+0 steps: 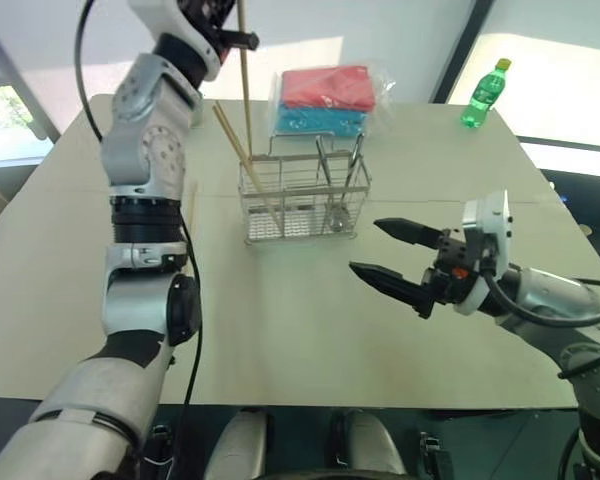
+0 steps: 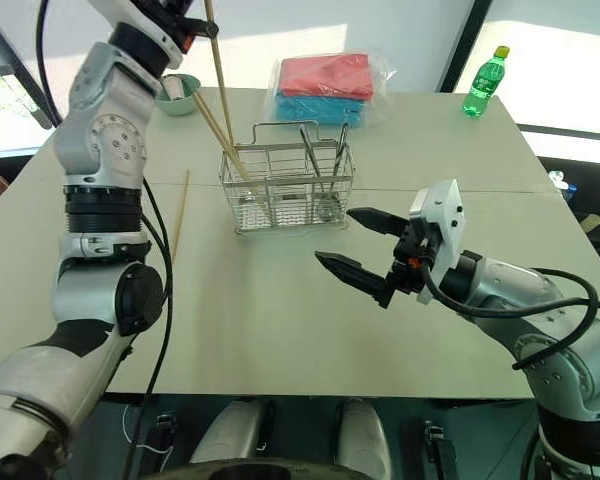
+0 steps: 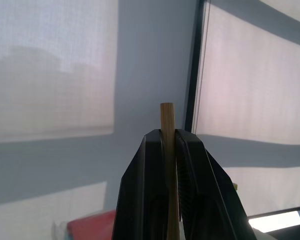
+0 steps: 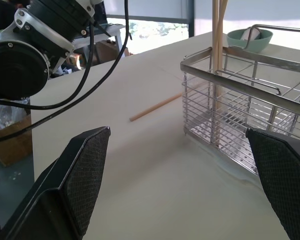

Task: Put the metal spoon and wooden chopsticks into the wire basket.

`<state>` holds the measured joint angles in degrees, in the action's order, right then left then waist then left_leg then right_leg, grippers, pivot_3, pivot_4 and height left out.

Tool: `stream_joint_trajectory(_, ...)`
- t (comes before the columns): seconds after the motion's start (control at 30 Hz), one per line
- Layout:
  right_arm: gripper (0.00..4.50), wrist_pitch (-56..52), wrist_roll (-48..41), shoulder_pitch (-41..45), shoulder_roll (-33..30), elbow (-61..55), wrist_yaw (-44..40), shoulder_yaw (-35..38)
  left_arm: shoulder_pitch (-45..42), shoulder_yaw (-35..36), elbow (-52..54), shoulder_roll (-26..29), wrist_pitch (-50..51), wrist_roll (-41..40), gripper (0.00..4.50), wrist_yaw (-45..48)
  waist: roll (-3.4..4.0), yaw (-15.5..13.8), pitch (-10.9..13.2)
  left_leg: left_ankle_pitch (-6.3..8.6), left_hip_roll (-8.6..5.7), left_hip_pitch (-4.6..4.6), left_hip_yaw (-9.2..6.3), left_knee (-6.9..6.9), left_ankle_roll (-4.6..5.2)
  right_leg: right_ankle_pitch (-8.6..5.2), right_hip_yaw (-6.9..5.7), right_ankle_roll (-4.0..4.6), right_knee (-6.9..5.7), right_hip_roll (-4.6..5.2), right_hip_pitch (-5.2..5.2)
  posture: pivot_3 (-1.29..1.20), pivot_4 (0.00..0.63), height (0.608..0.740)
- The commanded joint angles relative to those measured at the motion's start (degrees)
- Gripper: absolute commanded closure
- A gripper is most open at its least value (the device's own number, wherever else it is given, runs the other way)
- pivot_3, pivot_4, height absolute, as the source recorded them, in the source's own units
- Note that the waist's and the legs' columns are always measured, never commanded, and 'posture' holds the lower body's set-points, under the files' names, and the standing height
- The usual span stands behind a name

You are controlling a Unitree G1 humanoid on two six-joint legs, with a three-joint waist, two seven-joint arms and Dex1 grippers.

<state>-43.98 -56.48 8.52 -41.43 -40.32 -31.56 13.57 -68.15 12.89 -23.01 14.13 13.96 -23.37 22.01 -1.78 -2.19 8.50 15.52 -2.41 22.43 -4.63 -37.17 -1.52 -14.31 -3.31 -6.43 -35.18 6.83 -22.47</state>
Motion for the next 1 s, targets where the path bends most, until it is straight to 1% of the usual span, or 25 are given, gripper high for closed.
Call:
stream_joint_trajectory(0.03,0.00,1.3,-2.0,0.0,0.4,-2.3,1.8,2.5,0.8,-1.3,0.4,-0.6,-3.4,1.3,4.47,1.3,0.01,0.0,0.0,0.00,0.00,-0.02,0.00,0.00,0.00,0.00,0.00,0.00,0.00,0.00,0.01,0.00,0.150,0.667)
stream_joint_trajectory(0.2,0.00,1.1,-3.9,-0.2,-0.1,-2.4,3.6,3.8,4.7,-3.5,-2.7,-1.9,-7.6,4.1,4.47,2.4,0.03,0.0,0.0,0.00,0.00,-0.05,0.00,-0.01,0.01,0.00,0.01,0.00,-0.02,-0.01,0.05,0.00,0.150,0.667)
stream_joint_trajectory(0.3,0.00,1.1,-4.0,-0.5,-0.8,-2.6,3.6,3.9,6.8,-3.9,-2.9,-2.7,-8.5,4.6,4.47,2.5,0.01,0.0,0.0,0.00,0.00,-0.01,-0.01,-0.02,0.01,0.00,0.01,0.01,-0.01,-0.02,0.02,0.00,0.150,0.667)
stream_joint_trajectory(0.4,0.00,1.1,-4.1,-0.1,-1.2,-2.1,3.4,4.1,8.7,-3.8,-0.9,-3.7,-7.7,4.0,3.26,2.6,0.01,-0.1,0.0,0.01,0.00,0.00,-0.01,-0.01,0.05,0.00,0.00,0.01,-0.01,-0.01,0.02,0.00,0.150,0.667)
stream_joint_trajectory(0.43,0.00,1.1,-4.1,0.3,-1.3,-1.7,3.4,4.1,9.0,-3.6,0.0,-3.9,-7.1,3.6,2.78,2.2,0.01,-0.1,0.0,0.02,0.00,0.00,-0.01,-0.01,0.05,0.00,0.01,0.01,0.00,-0.01,0.02,0.00,0.150,0.667)
stream_joint_trajectory(0.57,0.00,1.2,-3.9,0.9,-1.7,-0.8,2.8,3.8,9.5,-2.6,3.8,-3.8,-4.3,2.6,0.65,0.5,0.01,-0.1,0.0,0.02,0.00,0.00,-0.02,-0.02,0.06,0.00,0.00,0.01,0.00,-0.01,0.02,0.00,0.150,0.667)
stream_joint_trajectory(0.6,0.00,1.3,-3.5,1.1,-1.8,-0.4,2.4,3.4,9.7,-2.3,5.4,-3.5,-3.0,2.1,0.19,-0.1,0.01,0.0,0.0,0.02,0.00,-0.01,-0.02,-0.02,0.06,0.00,0.00,0.01,0.00,-0.01,0.03,0.00,0.150,0.667)
stream_joint_trajectory(0.63,0.00,1.4,-3.1,1.4,-1.9,0.0,2.0,3.1,9.9,-2.0,6.7,-3.2,-1.9,1.7,0.03,-0.5,0.01,0.0,0.0,0.02,0.01,-0.01,-0.03,-0.02,0.06,0.00,0.00,0.01,0.00,-0.01,0.04,0.00,0.150,0.667)
stream_joint_trajectory(0.77,0.00,1.7,-2.1,2.7,-1.8,1.8,0.8,2.3,10.2,-0.9,13.0,-0.8,3.8,0.2,0.03,-2.6,0.02,0.1,0.0,0.02,0.01,-0.03,-0.02,-0.02,0.06,0.00,0.01,0.01,-0.01,-0.02,0.04,0.00,0.150,0.667)
stream_joint_trajectory(0.87,0.00,2.1,-0.8,4.0,-1.5,3.5,-0.1,1.1,6.2,3.2,17.3,3.7,10.6,-3.5,0.03,-6.1,0.03,0.3,0.0,0.02,0.05,-0.03,-0.02,-0.02,0.06,0.00,0.01,0.01,-0.04,-0.06,-0.01,0.00,0.150,0.667)
stream_joint_trajectory(0.97,0.00,2.5,0.2,4.9,-1.0,4.4,-1.1,0.1,1.6,6.6,13.8,9.2,14.6,-3.0,0.03,-10.8,0.02,0.3,0.0,0.02,0.07,-0.01,-0.06,-0.01,0.06,0.00,0.00,0.01,-0.05,-0.13,-0.04,0.00,0.150,0.667)
stream_joint_trajectory(1.0,0.00,2.6,0.3,5.2,-0.7,4.5,-1.3,-0.2,0.3,6.9,10.0,11.6,16.2,-1.5,0.03,-12.3,0.03,0.2,0.0,0.02,0.06,-0.04,-0.04,0.01,0.06,-0.01,0.00,0.01,-0.06,-0.13,-0.03,0.00,0.150,0.667)
